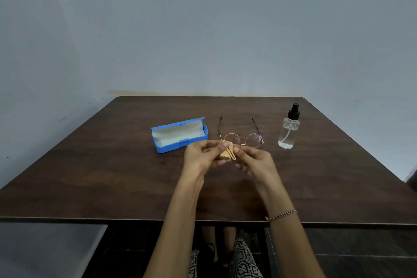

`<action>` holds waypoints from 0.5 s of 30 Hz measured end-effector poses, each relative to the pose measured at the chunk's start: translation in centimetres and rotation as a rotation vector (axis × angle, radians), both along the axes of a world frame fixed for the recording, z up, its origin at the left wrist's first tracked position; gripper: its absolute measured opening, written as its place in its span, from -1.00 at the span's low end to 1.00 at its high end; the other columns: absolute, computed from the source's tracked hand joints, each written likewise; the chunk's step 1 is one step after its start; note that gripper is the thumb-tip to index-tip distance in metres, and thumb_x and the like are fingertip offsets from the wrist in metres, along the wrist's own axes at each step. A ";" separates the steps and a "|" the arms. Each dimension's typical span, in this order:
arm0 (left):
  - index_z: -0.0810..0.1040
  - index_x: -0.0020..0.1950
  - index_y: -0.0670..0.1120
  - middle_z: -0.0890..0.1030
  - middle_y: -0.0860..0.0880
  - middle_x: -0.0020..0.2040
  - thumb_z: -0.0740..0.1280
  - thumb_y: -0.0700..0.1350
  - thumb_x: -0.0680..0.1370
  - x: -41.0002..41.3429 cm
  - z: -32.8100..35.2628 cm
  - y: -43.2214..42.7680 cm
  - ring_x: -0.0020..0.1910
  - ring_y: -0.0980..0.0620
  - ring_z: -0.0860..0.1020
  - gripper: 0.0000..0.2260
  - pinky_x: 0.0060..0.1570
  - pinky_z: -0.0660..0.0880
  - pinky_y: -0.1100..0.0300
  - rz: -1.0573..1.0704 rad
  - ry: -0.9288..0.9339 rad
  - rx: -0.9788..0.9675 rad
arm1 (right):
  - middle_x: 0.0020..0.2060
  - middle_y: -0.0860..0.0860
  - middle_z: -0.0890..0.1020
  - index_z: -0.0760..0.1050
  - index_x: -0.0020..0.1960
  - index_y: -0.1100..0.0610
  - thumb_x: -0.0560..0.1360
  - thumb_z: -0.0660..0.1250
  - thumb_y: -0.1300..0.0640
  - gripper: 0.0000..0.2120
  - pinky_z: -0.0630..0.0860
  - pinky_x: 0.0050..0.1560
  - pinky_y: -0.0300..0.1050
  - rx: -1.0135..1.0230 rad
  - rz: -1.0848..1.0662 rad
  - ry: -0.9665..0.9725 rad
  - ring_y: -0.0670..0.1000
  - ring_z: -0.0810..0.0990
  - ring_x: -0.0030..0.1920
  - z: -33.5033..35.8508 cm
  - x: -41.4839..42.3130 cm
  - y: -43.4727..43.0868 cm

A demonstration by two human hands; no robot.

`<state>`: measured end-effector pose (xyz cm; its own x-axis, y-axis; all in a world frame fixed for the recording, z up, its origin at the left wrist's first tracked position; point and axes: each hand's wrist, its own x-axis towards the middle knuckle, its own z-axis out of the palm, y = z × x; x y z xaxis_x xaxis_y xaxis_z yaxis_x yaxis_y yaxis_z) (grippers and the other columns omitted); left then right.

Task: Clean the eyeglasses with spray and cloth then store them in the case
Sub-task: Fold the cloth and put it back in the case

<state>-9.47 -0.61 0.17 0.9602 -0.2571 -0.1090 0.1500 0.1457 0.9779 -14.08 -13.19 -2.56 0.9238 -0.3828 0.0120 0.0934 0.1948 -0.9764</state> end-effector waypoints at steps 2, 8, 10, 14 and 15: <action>0.63 -0.12 -0.19 0.68 -0.11 -0.25 0.42 -0.12 0.46 0.1 -0.2 0.2 -0.33 0.08 0.66 -0.87 -0.37 0.59 0.29 -0.013 0.032 -0.032 | -0.28 -0.01 0.68 0.61 -0.05 0.16 0.50 0.33 0.29 -0.90 0.51 -0.32 -0.33 0.044 0.016 -0.015 -0.16 0.58 -0.35 -0.2 0.2 0.3; 0.61 -0.07 -0.19 0.66 -0.04 -0.35 0.33 -0.24 0.53 0.2 -0.5 0.9 -0.38 0.13 0.65 -0.93 -0.31 0.61 0.28 -0.023 0.006 -0.053 | -0.33 -0.05 0.66 0.59 -0.05 0.16 0.54 0.28 0.15 -0.87 0.54 -0.30 -0.31 0.117 0.062 -0.063 -0.14 0.60 -0.33 0.1 0.3 1.4; 0.62 -0.08 -0.19 0.64 -0.05 -0.34 0.36 -0.29 0.50 0.4 -0.6 0.9 -0.42 0.16 0.61 -0.94 -0.36 0.59 0.31 0.014 -0.047 0.013 | -0.29 -0.04 0.68 0.56 0.06 0.19 0.51 0.31 0.18 -0.84 0.53 -0.30 -0.31 0.133 0.094 -0.081 -0.14 0.61 -0.32 0.1 0.3 1.6; 0.61 -0.01 -0.25 0.59 -0.06 -0.32 0.36 -0.28 0.51 1.0 -1.1 0.7 -0.44 0.18 0.54 -0.90 -0.46 0.51 0.34 0.112 -0.111 0.101 | -0.36 -0.04 0.67 0.47 0.09 0.18 0.50 0.31 0.31 -0.83 0.52 -0.34 -0.31 0.127 0.082 -0.090 -0.18 0.57 -0.39 0.1 0.5 1.8; 0.62 -0.03 -0.23 0.59 -0.06 -0.30 0.35 -0.22 0.53 1.0 -1.1 0.6 -0.40 0.16 0.55 -0.90 -0.45 0.52 0.33 0.133 -0.092 0.081 | -0.37 -0.05 0.66 0.47 0.07 0.18 0.51 0.30 0.32 -0.84 0.52 -0.34 -0.32 0.105 0.067 -0.089 -0.19 0.57 -0.38 0.1 0.5 1.7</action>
<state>-8.46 0.03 -0.94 0.9920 -0.1214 -0.0343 0.0440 0.0786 0.9959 -13.56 -11.45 -2.47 0.9442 -0.3242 0.0584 0.1625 0.3042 -0.9387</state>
